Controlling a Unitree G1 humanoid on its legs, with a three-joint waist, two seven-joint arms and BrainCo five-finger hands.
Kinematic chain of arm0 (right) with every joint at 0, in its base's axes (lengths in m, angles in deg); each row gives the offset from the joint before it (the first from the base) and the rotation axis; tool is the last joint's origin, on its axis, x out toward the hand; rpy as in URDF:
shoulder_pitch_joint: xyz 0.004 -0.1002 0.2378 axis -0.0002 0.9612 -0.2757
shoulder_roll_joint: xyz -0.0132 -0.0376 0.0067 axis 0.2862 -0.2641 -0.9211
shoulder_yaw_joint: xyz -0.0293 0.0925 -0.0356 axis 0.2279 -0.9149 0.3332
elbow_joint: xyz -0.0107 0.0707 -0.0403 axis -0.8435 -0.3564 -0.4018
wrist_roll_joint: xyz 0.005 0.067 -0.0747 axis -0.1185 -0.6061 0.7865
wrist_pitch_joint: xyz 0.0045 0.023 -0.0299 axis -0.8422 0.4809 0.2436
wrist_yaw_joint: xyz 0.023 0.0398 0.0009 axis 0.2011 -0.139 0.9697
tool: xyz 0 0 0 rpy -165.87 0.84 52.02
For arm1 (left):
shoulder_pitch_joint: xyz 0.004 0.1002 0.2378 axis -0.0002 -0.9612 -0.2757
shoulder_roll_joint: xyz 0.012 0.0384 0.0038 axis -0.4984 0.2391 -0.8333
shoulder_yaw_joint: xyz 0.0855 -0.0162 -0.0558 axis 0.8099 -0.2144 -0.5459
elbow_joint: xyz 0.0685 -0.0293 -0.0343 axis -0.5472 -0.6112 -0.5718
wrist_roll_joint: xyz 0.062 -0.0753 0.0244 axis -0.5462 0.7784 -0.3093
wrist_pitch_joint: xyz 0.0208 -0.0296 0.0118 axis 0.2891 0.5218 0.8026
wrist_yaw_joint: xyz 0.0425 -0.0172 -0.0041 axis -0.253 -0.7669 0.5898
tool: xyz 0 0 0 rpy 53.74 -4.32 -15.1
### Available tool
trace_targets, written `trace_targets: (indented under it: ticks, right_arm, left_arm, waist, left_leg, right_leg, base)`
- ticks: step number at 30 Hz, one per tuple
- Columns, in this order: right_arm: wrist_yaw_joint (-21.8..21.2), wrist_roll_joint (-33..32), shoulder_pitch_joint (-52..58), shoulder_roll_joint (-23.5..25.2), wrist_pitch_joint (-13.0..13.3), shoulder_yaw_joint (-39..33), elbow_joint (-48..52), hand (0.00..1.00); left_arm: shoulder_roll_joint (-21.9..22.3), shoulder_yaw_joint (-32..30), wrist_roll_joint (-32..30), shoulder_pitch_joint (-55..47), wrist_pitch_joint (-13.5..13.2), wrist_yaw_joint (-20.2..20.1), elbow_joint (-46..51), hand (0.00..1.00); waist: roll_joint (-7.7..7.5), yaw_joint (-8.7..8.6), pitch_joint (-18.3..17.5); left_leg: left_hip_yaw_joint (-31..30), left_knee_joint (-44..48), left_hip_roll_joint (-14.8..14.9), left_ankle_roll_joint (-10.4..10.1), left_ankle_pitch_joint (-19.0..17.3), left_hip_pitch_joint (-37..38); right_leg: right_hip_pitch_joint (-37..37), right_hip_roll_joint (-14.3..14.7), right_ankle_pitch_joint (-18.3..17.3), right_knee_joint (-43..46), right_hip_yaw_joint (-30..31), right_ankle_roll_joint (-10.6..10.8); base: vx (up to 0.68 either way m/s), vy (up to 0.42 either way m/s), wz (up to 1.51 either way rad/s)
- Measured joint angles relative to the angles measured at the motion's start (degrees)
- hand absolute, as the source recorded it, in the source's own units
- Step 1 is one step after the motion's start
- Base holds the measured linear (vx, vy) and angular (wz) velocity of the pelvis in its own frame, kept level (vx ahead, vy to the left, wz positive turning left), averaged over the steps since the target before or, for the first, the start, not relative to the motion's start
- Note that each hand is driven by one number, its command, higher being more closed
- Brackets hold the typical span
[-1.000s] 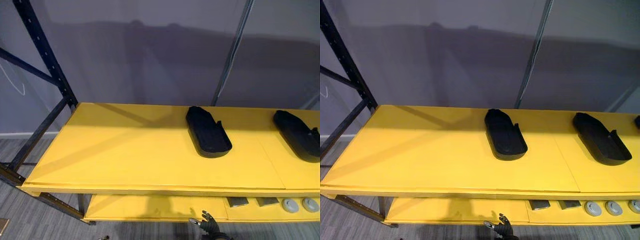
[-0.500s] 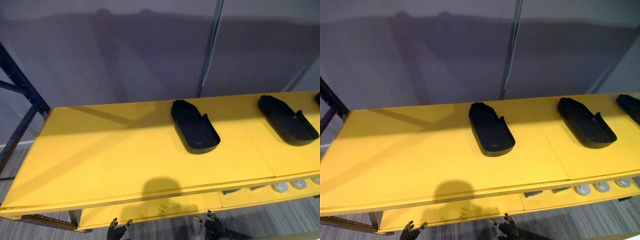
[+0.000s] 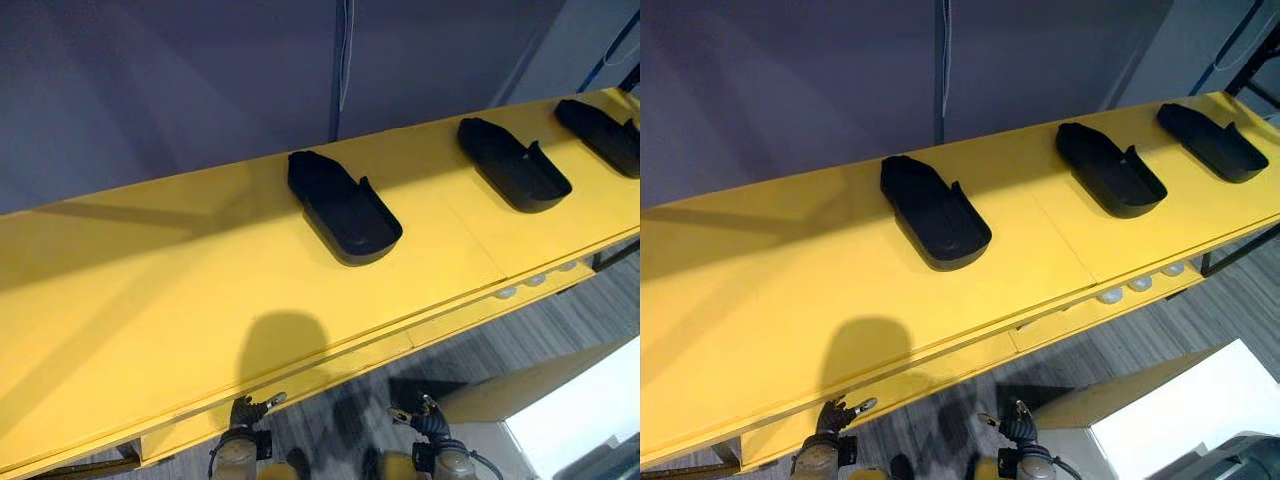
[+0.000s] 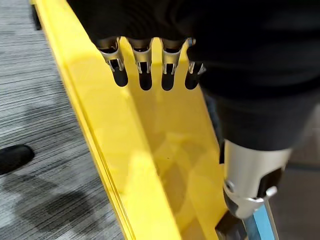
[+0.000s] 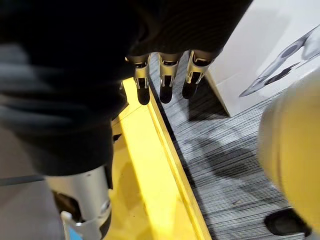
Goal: Walk over and take plastic housings, then place them on the shelf
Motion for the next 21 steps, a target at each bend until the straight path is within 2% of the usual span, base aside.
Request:
trace_targets:
  ticks: [1,3,4,5,6,8,9,11,12,13,14,15,16,17,18,20,21]
  right_arm:
    - [0.01,0.08,-1.01,-0.83,-0.02,0.05,-2.87,0.00]
    - [0.41,0.64,-5.17,-2.76,-0.48,0.86,-5.40,0.00]
    - [0.86,1.22,-7.33,-4.16,-0.48,2.37,-5.78,0.00]
    - [1.31,1.23,-10.02,-6.60,-0.37,2.83,-6.41,0.00]
    - [1.41,1.37,-11.31,-7.56,-0.25,2.78,-6.65,0.00]
    - [1.61,2.83,-12.69,-6.82,-0.20,2.97,-6.41,0.00]
    - [1.65,4.10,-12.41,-6.00,-0.26,2.98,-6.64,0.00]
    - [1.65,5.76,-11.61,-4.81,-0.25,3.58,-6.83,0.00]
    - [1.65,6.01,-11.64,-4.39,-0.24,4.08,-6.71,0.00]
    - [1.63,6.16,-11.68,-4.37,-0.24,4.57,-6.59,0.00]
    - [1.64,6.18,-11.69,-4.57,-0.25,4.70,-6.68,0.00]
    - [1.66,6.19,-11.61,-4.82,-0.26,4.98,-6.85,0.00]
    - [1.67,6.21,-10.60,-4.81,-0.28,5.53,-6.99,0.00]
    - [1.77,6.22,-9.01,-4.88,-0.32,5.60,-7.00,0.00]
    - [1.82,6.20,-8.15,-5.03,-0.35,5.72,-6.96,0.00]
    - [2.05,6.18,-5.04,-5.41,-0.34,5.71,-5.04,0.00]
    - [2.21,6.10,-4.38,-5.63,-0.29,5.75,-4.64,0.00]
  left_arm:
    - [-0.28,-0.24,-0.05,0.40,0.14,-0.09,-0.19,0.00]
    - [-0.13,-0.88,-1.01,0.41,0.71,-0.10,-0.26,0.00]
    - [0.50,-1.62,-1.25,0.29,0.76,-0.04,-0.27,0.00]
    - [1.86,-1.60,-1.41,0.10,0.52,0.05,-0.26,0.00]
    - [2.18,-1.34,-1.60,0.12,0.54,0.02,-0.43,0.00]
    - [1.90,-1.07,-2.12,1.63,0.78,0.00,-1.04,0.00]
    - [1.11,-0.38,-2.12,1.98,0.77,0.02,-0.95,0.00]
    - [-0.72,0.20,-2.14,0.89,0.55,0.12,-0.11,0.00]
    - [-1.75,0.08,-2.14,0.21,0.54,0.19,-0.14,0.00]
    - [-2.13,0.08,-2.13,-0.08,0.56,0.19,-0.25,0.00]
    - [-2.00,0.10,-2.13,-0.42,0.59,0.20,-0.59,0.00]
    - [-1.76,0.17,-2.11,-0.90,0.66,0.15,-0.76,0.00]
    - [-2.07,0.16,-2.08,-1.51,0.71,0.16,-1.07,0.00]
    - [-1.97,0.28,-2.07,-1.52,0.80,0.10,-2.34,0.00]
    - [-1.85,0.42,-2.07,-1.74,0.83,0.09,-2.81,0.00]
    - [-1.89,1.59,-2.09,-1.87,1.03,0.05,-4.22,0.00]
    - [-1.96,1.92,-2.09,-1.82,1.11,0.04,-4.56,0.00]
  waist:
    - [-1.31,0.18,-0.99]
    - [-1.52,1.54,-0.85]
    - [-2.71,2.35,-1.32]
    - [-0.73,2.34,-1.81]
    - [0.53,2.27,-2.00]
    - [0.06,2.09,-1.66]
    - [0.15,1.74,-1.59]
    - [0.14,1.99,-1.77]
    - [-0.01,2.04,-1.88]
    - [0.00,2.17,-1.87]
    - [0.41,2.12,-1.80]
    - [1.03,1.94,-1.82]
    - [0.73,1.88,-1.52]
    - [0.77,1.21,-1.09]
    - [0.68,1.07,-1.08]
    - [1.55,-0.33,-0.55]
    - [1.69,-0.70,-0.32]
  left_leg:
    - [0.04,2.66,-0.84,0.01,0.09,-2.62]
    - [0.13,13.10,1.05,1.10,0.85,-9.04]
    - [-0.83,7.19,-2.07,-1.27,-0.66,-10.94]
    - [-1.96,-3.91,-3.60,-0.32,7.39,-10.18]
    - [-0.33,-5.05,-2.70,2.60,10.45,-10.06]
    - [3.25,-5.78,-2.49,2.58,10.60,-9.65]
    - [5.37,-6.00,-1.82,2.55,10.56,-8.07]
    - [10.28,-6.51,0.08,1.64,9.82,-4.66]
    - [13.88,-6.20,1.50,1.11,9.52,-3.97]
    - [16.56,-5.71,2.58,0.40,9.30,-3.69]
    - [18.07,-5.17,3.75,0.07,9.05,-3.67]
    - [19.98,-4.68,5.42,-0.31,9.04,-3.41]
    - [21.86,-3.24,7.16,-1.36,9.16,-2.84]
    - [21.75,-1.04,9.24,-2.83,8.17,-2.41]
    - [21.61,0.08,10.47,-3.16,7.94,-2.34]
    - [20.15,6.32,16.19,-4.54,7.00,-2.36]
    - [19.45,7.59,17.29,-5.16,6.57,-2.36]
  right_leg:
    - [0.03,-1.32,-1.74,-3.97,0.00,1.33]
    - [1.21,-0.87,-0.87,-12.23,0.18,0.53]
    - [2.30,-2.54,-0.49,-18.46,0.64,-0.09]
    - [1.83,-1.94,0.22,-22.46,1.74,-1.28]
    - [1.77,-1.04,0.19,-23.91,1.76,-1.33]
    - [1.63,-1.79,-0.19,-25.94,1.58,-1.89]
    - [1.76,-2.53,-0.66,-23.18,-0.39,-1.64]
    - [3.60,-3.50,-0.60,-20.89,-5.27,-1.73]
    - [3.53,-4.53,-0.63,-19.80,-9.56,-1.90]
    - [3.42,-5.39,-1.16,-19.92,-13.37,-2.88]
    - [2.86,-5.65,-1.35,-19.50,-15.41,-3.61]
    - [2.02,-7.02,-1.21,-18.16,-19.91,-4.07]
    - [1.58,-8.61,-0.06,-17.32,-23.84,-5.49]
    - [1.69,-6.40,-0.17,-17.65,-21.84,-5.74]
    - [1.81,-5.48,-0.66,-17.79,-21.26,-6.00]
    - [2.65,-1.00,-0.93,-18.13,-18.73,-7.75]
    - [2.95,0.07,-0.92,-18.44,-18.12,-8.13]
  base:
    - [0.00,-0.144,-0.29]
    - [-0.07,-0.146,-0.94]
    - [-0.18,-0.043,-1.49]
    - [-0.17,-0.009,-1.56]
    - [-0.09,0.071,-1.39]
    - [-0.06,0.033,-0.91]
    - [-0.05,-0.011,-0.90]
    - [-0.08,-0.061,-1.27]
    - [-0.18,-0.149,-1.44]
    - [-0.21,-0.184,-1.36]
    - [-0.21,-0.217,-1.17]
    - [-0.19,-0.236,-1.19]
    - [-0.17,-0.244,-1.16]
    - [-0.14,-0.290,-0.92]
    - [-0.10,-0.323,-0.77]
    - [-0.07,-0.345,-0.76]
    - [-0.04,-0.262,-0.80]
